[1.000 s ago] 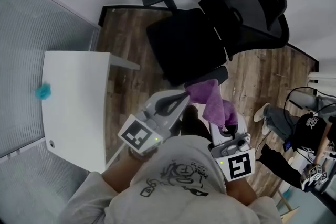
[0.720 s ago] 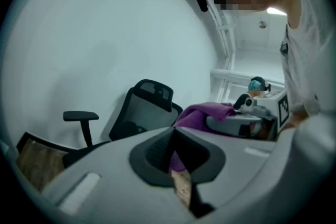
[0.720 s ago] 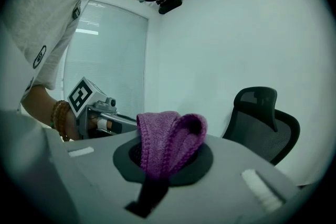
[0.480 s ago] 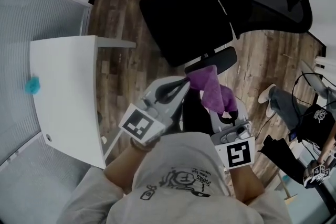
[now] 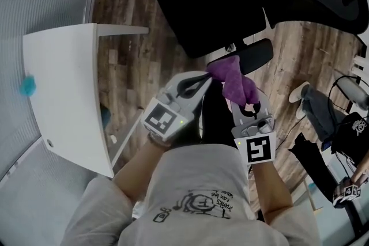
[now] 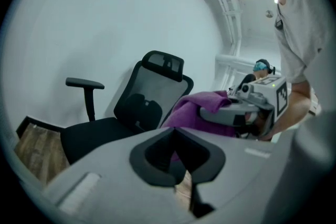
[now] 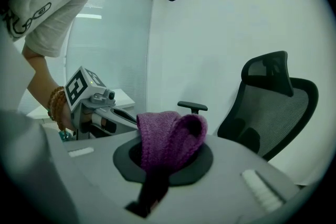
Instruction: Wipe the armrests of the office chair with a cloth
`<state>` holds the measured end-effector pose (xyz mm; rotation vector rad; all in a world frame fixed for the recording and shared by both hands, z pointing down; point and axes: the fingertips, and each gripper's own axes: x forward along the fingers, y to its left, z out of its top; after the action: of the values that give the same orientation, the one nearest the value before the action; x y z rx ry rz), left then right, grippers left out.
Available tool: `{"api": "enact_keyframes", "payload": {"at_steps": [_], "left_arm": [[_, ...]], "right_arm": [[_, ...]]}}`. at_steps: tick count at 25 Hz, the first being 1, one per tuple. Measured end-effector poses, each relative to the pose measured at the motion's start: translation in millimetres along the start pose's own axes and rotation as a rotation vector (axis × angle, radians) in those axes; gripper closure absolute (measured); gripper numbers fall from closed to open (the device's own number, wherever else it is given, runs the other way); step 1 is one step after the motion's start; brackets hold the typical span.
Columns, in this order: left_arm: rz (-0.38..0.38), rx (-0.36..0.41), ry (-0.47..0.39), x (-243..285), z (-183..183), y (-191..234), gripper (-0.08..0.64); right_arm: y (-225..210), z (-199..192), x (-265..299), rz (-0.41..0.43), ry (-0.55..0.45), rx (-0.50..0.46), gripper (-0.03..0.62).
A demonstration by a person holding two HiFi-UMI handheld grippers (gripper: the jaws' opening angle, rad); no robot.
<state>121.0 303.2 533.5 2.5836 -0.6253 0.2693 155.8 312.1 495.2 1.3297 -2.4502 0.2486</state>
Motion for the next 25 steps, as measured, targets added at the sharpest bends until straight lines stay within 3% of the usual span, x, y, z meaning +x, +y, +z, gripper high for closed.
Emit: {"api": "enact_keyframes", "payload": {"at_steps": [12, 20, 25], "left_arm": [[0.032, -0.012, 0.053, 12.3, -66.8, 15.4, 0.560], [0.041, -0.019, 0.086, 14.8, -79.3, 15.6, 0.560], [0.043, -0.017, 0.093, 15.5, -84.0, 14.3, 0.560]], "right_arm": [[26.6, -125.7, 37.2, 0.076, 0.202, -0.089, 0.568], [26.4, -129.5, 40.8, 0.095, 0.178, -0.117, 0.567], [20.4, -126.9, 37.3, 0.059, 0.207, -0.204, 0.568]]}}
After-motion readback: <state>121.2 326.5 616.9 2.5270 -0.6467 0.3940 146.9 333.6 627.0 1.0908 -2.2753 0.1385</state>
